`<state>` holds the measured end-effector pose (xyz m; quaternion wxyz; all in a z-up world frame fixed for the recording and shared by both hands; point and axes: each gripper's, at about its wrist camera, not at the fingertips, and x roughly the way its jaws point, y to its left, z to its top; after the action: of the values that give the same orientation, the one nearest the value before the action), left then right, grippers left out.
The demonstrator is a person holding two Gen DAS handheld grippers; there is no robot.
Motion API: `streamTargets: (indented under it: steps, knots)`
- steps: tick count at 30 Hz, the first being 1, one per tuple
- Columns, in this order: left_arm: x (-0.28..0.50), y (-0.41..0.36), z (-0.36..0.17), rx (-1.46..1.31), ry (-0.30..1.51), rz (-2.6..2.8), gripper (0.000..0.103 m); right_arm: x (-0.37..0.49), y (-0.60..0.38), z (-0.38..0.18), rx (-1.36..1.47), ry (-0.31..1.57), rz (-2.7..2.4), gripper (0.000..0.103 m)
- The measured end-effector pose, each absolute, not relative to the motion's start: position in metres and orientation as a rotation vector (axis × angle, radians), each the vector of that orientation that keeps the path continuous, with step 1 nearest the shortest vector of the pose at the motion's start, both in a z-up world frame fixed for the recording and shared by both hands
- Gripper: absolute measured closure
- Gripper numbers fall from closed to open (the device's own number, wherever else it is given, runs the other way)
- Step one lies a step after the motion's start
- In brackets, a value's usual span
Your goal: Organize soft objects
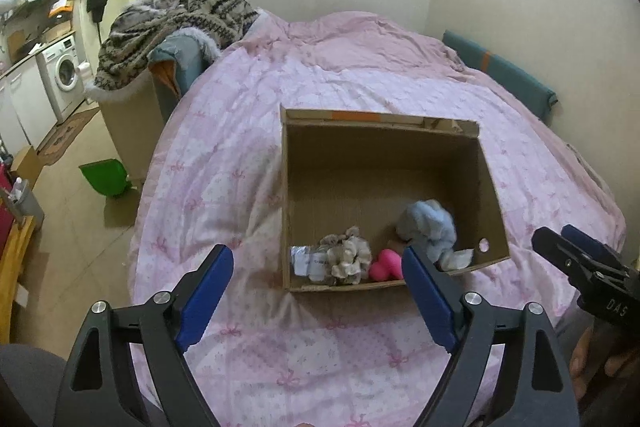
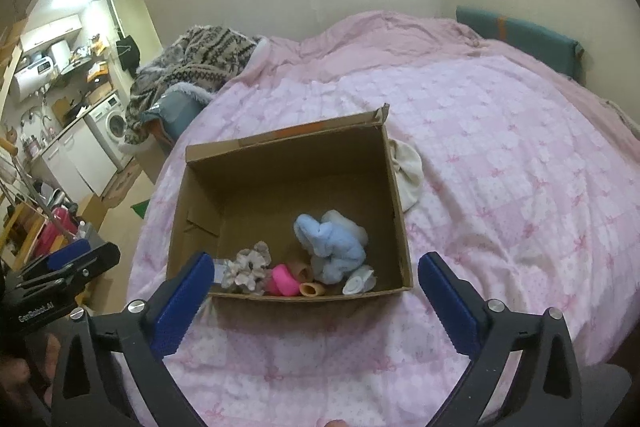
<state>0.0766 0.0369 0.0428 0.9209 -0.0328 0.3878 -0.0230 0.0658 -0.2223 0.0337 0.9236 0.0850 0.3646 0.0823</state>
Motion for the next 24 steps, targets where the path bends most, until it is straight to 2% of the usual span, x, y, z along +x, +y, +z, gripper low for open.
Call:
streamTargets:
  steps: [8,12,24]
  knots:
    - [0.081,0.04,0.034,-0.091,0.8,-0.032,0.018,0.07,-0.221,0.02,0.14,0.756,0.121,0.0]
    - [0.079,0.04,0.034,-0.101,0.795,-0.06,0.001,0.07,-0.222,0.019,0.142,0.758,0.114,0.0]
    - [0.077,0.034,0.029,-0.08,0.81,-0.054,0.0,0.067,-0.215,0.019,0.114,0.756,0.122,0.0]
